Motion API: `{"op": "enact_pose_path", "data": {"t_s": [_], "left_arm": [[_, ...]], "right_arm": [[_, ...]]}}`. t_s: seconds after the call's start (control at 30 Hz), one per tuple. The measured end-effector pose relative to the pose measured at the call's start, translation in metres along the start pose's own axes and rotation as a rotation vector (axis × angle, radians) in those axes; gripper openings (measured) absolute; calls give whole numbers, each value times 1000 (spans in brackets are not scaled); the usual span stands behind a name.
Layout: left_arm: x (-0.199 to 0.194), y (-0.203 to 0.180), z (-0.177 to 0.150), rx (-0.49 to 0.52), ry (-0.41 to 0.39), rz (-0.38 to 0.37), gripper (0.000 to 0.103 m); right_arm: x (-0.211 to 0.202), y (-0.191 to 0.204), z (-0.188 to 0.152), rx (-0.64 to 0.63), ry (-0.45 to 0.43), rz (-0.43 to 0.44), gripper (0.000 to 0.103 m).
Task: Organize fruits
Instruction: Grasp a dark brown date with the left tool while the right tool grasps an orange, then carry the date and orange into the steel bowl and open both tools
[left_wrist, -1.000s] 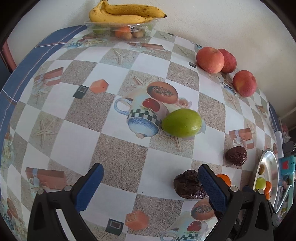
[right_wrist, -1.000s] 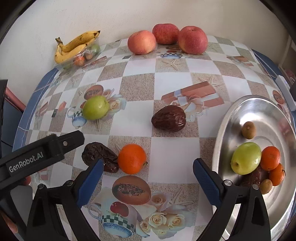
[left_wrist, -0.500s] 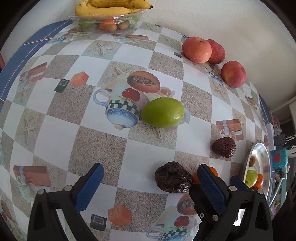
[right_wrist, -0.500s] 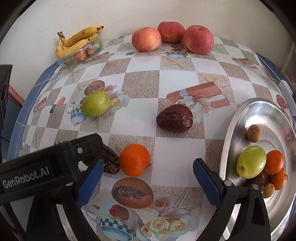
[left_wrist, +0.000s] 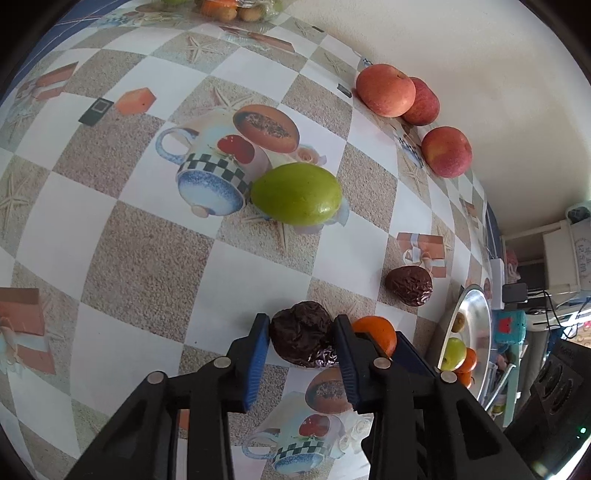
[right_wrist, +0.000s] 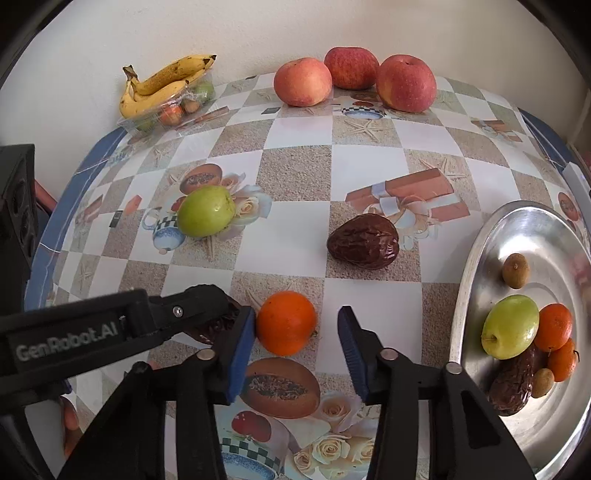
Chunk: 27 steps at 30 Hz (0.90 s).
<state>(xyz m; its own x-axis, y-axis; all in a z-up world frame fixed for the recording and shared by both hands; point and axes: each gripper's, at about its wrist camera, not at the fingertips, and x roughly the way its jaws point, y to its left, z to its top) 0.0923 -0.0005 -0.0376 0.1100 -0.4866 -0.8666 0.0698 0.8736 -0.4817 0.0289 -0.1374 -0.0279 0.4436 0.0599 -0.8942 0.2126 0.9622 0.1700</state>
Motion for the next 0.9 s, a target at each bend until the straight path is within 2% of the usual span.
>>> {"op": "enact_pose_path", "data": {"t_s": [0.2,0.43,0.9], "left_arm": [[-8,1,4,-16,-31,-12,37],[-29,-4,7,-14,-84,-66,37],[-40,-18,4,17,-116,-100,37]], "right_arm": [[-3,-1,0,6,2,14,34],[-24,-5,5,32,-53,37,34],[-45,-33,6,112,-97,4,34]]}}
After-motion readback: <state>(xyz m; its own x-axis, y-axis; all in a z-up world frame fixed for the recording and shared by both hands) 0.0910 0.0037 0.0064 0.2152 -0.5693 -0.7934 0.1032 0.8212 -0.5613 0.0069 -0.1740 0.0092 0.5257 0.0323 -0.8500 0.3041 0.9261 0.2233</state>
